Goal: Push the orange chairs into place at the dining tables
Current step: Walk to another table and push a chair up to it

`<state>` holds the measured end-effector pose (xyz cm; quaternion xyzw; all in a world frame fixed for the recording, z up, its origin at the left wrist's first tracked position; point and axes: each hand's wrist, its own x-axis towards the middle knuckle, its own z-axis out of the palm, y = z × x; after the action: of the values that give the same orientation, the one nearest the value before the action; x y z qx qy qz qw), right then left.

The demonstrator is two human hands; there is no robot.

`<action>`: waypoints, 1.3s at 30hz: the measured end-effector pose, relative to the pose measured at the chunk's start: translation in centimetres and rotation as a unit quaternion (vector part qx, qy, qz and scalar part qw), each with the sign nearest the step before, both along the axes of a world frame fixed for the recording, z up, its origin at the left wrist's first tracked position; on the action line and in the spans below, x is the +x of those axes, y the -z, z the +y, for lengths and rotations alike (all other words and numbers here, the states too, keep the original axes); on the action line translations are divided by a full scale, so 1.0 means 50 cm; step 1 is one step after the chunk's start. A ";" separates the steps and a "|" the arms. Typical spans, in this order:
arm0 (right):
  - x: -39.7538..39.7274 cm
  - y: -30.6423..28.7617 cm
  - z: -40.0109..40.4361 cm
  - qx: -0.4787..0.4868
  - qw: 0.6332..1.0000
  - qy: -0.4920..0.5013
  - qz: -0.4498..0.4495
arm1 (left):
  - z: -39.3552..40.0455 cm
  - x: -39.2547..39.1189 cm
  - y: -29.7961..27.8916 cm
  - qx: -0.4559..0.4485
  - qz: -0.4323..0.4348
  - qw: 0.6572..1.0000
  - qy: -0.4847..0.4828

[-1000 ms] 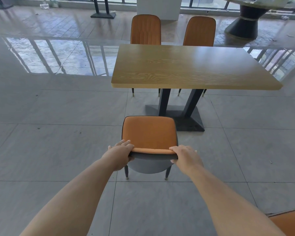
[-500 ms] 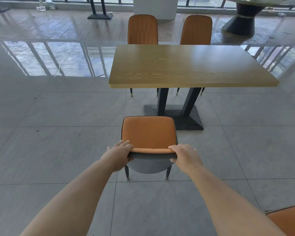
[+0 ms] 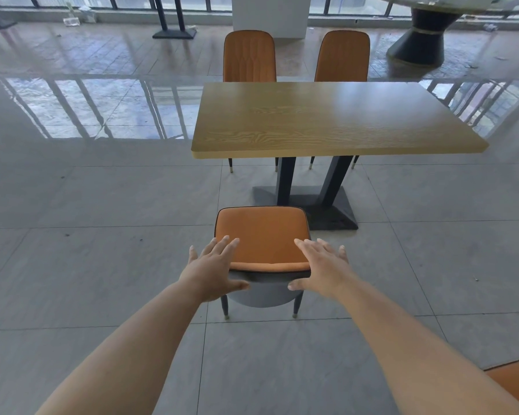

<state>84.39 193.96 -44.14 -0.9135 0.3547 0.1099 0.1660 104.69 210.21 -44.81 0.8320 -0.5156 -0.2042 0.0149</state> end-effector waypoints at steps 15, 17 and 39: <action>0.022 -0.054 0.002 -0.027 0.999 0.004 -0.043 | -0.007 0.012 -0.068 -0.043 -0.008 0.999 0.010; 0.021 -0.064 0.002 -0.032 0.998 0.003 -0.044 | -0.011 0.010 -0.075 -0.046 -0.010 0.999 0.014; 0.015 -0.082 0.009 -0.034 0.998 0.024 -0.048 | -0.020 0.005 -0.098 -0.059 -0.036 0.997 0.019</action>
<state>85.14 194.40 -40.02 -0.9140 0.3718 0.0499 0.1543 104.95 209.21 -39.89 0.8265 -0.5429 -0.1434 0.0410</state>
